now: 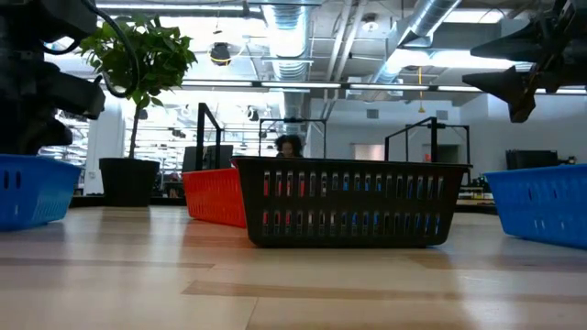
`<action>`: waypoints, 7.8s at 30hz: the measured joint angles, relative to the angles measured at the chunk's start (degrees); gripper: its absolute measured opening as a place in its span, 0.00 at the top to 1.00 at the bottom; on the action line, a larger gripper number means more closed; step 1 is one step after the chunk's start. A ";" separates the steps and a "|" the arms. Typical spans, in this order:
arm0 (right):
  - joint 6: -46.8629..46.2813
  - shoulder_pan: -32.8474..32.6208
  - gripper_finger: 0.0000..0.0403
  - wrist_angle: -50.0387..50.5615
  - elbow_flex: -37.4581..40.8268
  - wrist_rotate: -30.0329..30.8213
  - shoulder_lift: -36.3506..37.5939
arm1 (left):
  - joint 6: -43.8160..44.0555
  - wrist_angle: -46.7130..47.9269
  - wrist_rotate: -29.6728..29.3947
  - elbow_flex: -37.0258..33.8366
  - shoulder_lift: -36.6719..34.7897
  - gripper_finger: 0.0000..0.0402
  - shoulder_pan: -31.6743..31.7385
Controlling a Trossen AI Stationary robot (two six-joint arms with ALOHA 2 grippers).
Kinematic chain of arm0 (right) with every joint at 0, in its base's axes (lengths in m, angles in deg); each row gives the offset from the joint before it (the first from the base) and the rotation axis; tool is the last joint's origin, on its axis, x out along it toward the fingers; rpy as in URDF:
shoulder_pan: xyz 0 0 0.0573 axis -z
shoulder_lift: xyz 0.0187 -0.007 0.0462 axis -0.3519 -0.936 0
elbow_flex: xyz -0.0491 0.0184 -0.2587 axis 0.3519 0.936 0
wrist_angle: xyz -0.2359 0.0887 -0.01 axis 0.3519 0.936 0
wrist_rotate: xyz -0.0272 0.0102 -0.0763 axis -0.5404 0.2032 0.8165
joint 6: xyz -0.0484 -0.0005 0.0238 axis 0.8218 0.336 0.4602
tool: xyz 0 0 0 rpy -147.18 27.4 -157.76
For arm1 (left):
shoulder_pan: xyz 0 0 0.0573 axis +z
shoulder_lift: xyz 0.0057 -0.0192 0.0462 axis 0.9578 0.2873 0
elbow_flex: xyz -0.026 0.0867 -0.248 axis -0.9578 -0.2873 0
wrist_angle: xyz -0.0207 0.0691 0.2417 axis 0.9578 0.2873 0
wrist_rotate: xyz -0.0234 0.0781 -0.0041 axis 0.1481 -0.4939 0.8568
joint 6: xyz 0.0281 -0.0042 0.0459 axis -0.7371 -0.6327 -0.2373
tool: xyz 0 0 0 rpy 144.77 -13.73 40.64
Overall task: Stack baskets on shelf by color
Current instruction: Put the bottom left blue bin on the shelf
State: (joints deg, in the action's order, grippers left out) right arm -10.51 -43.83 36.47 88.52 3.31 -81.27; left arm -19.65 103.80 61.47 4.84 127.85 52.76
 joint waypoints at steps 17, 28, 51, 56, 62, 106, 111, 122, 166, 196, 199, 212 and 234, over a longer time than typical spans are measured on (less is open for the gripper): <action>-0.92 0.00 0.39 0.00 0.00 0.02 0.00 | 20.88 2.75 -7.22 17.14 0.24 1.00 0.21; -0.90 0.02 0.39 -0.03 0.00 0.07 0.00 | 8.15 -1.79 -34.82 37.80 0.30 1.00 11.69; -9.93 0.50 0.39 -0.04 0.00 0.17 0.01 | 0.55 -37.89 -9.34 49.87 34.48 1.00 38.71; -9.90 0.50 0.39 -0.04 0.00 0.15 0.02 | 3.30 -37.96 -11.03 54.64 43.40 1.00 39.69; -9.79 0.50 0.39 -0.01 0.00 0.14 0.00 | 6.80 -35.02 -8.24 60.58 52.24 1.00 41.47; -9.82 0.50 0.39 -0.02 0.00 0.13 0.02 | 22.95 -17.27 -5.59 65.50 56.58 0.94 47.28; -9.82 0.50 0.39 -0.02 0.00 0.13 0.02 | 21.41 -16.81 -5.69 65.48 56.56 0.94 47.28; -9.88 0.50 0.39 -0.23 0.02 0.13 0.02 | 21.89 -14.68 1.96 65.50 61.41 0.94 47.17; -9.80 0.48 0.39 0.00 0.02 0.07 0.00 | 4.89 -24.76 10.68 65.51 61.54 0.93 47.44; -5.15 1.09 0.39 1.05 -5.99 0.40 -4.23 | -14.51 -18.39 22.13 65.53 45.22 0.43 51.89; -0.81 2.26 0.39 2.04 -11.81 0.60 -10.03 | -18.70 -16.74 22.63 65.53 39.65 0.43 49.96; 3.21 14.51 0.46 29.65 -46.39 -2.55 -53.03 | -29.28 -11.64 5.33 65.53 17.77 0.43 36.00; 5.74 31.08 0.92 40.25 -56.85 -23.60 -83.95 | -28.10 0.02 -12.29 65.53 11.95 0.43 20.47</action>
State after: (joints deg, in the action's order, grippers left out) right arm -4.77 -12.75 76.72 31.67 -20.29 -165.22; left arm -47.75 103.82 49.18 70.37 139.80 73.24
